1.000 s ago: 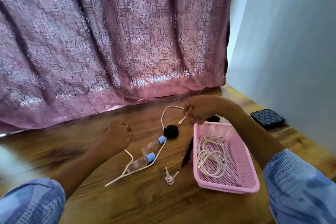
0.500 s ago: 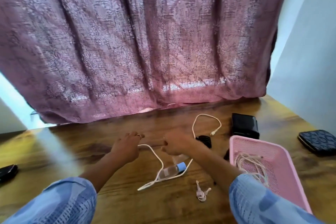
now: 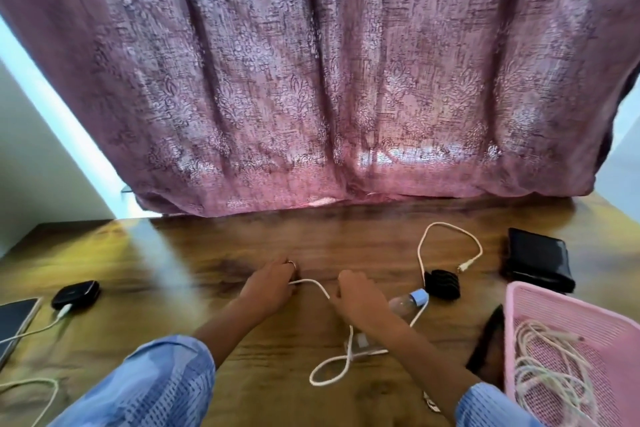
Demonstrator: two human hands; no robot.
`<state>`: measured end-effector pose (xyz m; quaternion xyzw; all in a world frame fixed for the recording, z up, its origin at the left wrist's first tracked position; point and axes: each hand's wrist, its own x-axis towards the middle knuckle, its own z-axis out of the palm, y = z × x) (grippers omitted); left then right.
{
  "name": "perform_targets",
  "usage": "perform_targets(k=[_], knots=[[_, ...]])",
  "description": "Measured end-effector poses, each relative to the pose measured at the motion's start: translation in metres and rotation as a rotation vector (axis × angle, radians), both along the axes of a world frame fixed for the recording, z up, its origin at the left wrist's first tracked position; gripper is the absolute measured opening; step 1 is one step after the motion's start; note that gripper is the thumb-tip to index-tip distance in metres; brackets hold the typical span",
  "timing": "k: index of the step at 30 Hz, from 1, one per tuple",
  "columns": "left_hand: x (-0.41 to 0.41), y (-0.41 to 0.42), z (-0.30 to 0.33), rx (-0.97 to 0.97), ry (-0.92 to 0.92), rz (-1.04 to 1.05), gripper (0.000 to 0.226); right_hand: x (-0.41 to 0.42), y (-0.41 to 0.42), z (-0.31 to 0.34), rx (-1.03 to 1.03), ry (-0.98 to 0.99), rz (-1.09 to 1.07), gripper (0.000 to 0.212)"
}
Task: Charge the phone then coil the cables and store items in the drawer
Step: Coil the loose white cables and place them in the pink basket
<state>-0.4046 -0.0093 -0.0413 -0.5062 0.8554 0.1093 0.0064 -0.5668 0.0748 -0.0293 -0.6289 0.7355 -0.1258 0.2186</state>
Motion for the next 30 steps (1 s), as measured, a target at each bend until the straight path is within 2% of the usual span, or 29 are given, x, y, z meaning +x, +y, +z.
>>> perform_targets(k=[4,6,11,13,15,17,19,21,24,27,30], knots=[[-0.007,0.007,0.005,0.008,-0.019,-0.016,0.014,0.002,0.001,0.001,-0.017,-0.047,0.006,0.026],[-0.011,0.007,0.011,0.042,0.027,-0.058,0.014,0.004,0.002,0.001,-0.005,-0.052,0.032,0.031],[-0.020,0.014,0.070,0.074,0.265,-0.147,0.018,-0.003,0.005,0.025,-0.074,-0.212,-0.026,0.013],[-0.020,0.020,0.101,0.135,0.333,-0.180,0.019,-0.013,0.011,0.046,-0.132,-0.320,-0.055,0.029],[-0.020,0.025,0.124,0.314,0.408,-0.160,0.020,-0.023,0.023,0.070,-0.202,-0.386,-0.066,0.038],[-0.021,0.034,0.146,0.614,0.602,-0.103,0.024,-0.035,0.037,0.098,-0.295,-0.444,-0.063,0.041],[-0.029,0.047,0.169,0.908,0.834,-0.100,0.028,-0.047,0.050,0.126,-0.356,-0.582,-0.045,0.038],[-0.043,0.065,0.198,1.073,1.096,-0.150,0.026,-0.057,0.058,0.155,-0.434,-0.741,-0.036,0.029],[-0.075,0.090,0.235,1.192,1.483,-0.334,0.027,-0.066,0.062,0.187,-0.593,-0.837,-0.003,0.035],[-0.109,0.103,0.266,1.206,1.674,-0.576,0.036,-0.073,0.064,0.206,-0.748,-0.913,-0.043,0.042],[-0.130,0.105,0.297,1.156,1.847,-0.680,0.038,-0.078,0.068,0.218,-0.805,-0.946,-0.061,0.034]])
